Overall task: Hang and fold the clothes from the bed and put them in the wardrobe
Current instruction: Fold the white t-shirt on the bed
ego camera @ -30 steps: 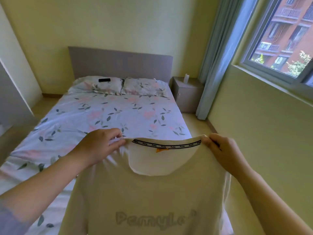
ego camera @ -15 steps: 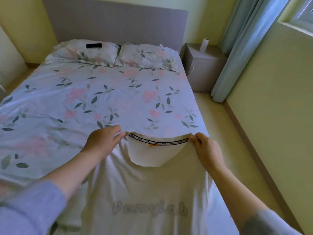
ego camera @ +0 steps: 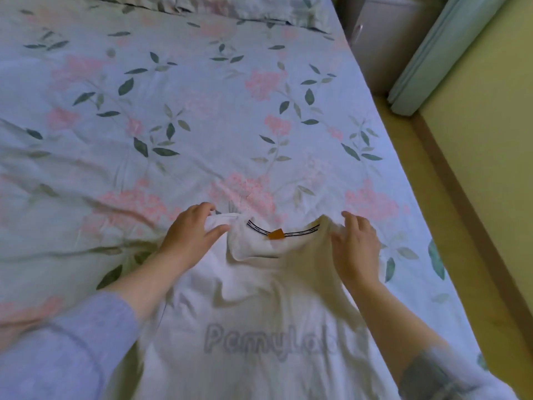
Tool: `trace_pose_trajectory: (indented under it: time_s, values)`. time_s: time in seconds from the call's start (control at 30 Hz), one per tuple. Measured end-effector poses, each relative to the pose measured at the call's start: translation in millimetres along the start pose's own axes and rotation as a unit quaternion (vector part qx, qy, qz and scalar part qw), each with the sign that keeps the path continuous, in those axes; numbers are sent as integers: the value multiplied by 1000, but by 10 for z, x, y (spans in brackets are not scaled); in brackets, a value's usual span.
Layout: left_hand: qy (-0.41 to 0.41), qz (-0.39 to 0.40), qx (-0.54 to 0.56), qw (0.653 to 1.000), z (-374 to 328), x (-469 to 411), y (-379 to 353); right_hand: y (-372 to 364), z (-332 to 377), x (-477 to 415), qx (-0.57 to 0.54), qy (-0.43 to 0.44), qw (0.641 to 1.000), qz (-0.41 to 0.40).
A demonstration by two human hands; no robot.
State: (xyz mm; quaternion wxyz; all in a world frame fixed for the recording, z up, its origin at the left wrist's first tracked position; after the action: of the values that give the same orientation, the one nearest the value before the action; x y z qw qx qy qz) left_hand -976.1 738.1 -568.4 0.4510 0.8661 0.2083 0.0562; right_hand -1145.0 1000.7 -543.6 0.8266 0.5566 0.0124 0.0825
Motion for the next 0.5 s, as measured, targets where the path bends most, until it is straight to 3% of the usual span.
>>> trace_pose_trajectory:
  time_s: [0.13,0.33,0.43,0.5]
  values:
    - [107,-10,92,990,604,371,-323,-540,68,339,-14,83,995,51]
    - [172,-13,49,984,1194,941,-190,-1116,546,858,-49,156,973,164]
    - [239,-14,152,959,1280,1062,-139,-1284,958,932,-66,195,962,179]
    - [293,-13,271,917,1283,1134,-176,-1395,1227,959,-59,223,954,190]
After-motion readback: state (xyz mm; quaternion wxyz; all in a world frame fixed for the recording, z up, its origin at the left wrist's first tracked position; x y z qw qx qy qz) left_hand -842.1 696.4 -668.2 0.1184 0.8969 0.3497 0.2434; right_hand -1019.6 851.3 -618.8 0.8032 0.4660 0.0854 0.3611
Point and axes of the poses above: each hand's wrist, its own x-axis away from the middle knuckle, its own y-axis out of the back of the hand, z = x × y, the point moved 3 cm from there along -x, towards the middle knuckle, and after that the axes turned 13 degrees about -y, right-handed, at the moved point
